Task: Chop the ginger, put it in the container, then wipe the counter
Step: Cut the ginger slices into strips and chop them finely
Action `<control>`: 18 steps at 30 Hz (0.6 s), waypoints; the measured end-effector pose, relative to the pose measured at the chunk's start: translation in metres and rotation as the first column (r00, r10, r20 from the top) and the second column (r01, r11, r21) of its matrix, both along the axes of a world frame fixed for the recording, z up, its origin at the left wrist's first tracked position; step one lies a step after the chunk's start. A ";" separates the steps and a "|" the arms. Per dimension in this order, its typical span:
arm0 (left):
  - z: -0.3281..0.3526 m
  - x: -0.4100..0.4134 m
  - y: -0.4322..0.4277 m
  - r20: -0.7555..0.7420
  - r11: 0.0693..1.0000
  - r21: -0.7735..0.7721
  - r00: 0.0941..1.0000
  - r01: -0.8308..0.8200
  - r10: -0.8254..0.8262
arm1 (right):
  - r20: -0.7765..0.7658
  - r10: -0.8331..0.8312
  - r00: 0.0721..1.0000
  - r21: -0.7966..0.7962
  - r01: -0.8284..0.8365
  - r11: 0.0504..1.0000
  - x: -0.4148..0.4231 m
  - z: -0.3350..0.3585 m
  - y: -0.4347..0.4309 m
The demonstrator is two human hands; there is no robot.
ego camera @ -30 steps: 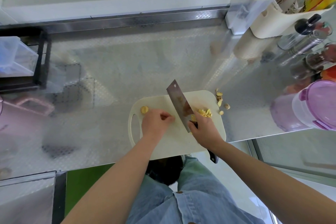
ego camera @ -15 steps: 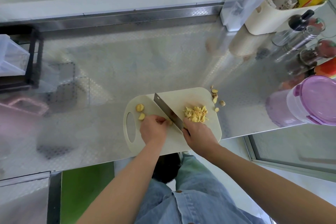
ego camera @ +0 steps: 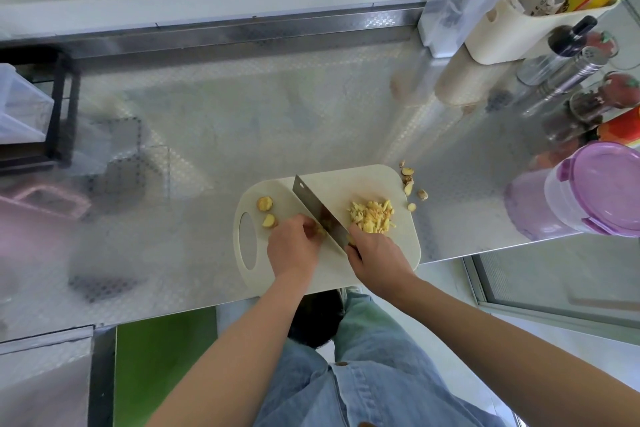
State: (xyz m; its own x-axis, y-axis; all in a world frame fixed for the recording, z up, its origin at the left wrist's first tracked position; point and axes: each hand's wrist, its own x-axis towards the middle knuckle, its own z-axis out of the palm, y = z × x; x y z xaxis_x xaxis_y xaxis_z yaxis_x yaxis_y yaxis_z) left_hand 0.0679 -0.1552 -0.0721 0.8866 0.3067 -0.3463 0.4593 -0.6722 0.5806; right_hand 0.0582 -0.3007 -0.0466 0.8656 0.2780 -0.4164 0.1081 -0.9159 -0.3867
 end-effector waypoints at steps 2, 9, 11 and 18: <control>-0.001 0.000 0.000 0.006 1.000 -0.007 1.000 -0.004 0.004 | -0.002 -0.006 1.000 0.001 0.006 1.000 0.000 0.000 -0.001; 0.001 0.000 -0.014 -0.009 0.999 -0.047 1.000 0.004 -0.005 | 0.002 -0.037 0.999 -0.018 0.037 0.999 0.000 0.002 -0.010; 0.002 0.001 -0.017 -0.015 0.999 -0.016 0.999 0.031 -0.032 | 0.000 -0.040 0.999 -0.021 0.040 0.999 0.000 0.002 -0.011; -0.005 0.003 -0.018 0.004 0.982 0.128 0.990 0.140 -0.141 | -0.001 -0.057 0.998 -0.005 0.057 0.998 0.002 0.001 -0.009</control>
State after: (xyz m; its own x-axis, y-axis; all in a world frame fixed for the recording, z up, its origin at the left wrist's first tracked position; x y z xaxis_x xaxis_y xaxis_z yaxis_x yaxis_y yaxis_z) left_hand 0.0708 -0.1735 -0.0767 0.9280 0.2197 -0.3009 0.3483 -0.7982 0.4915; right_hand 0.0603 -0.3101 -0.0458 0.8796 0.2260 -0.4186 0.0551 -0.9224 -0.3822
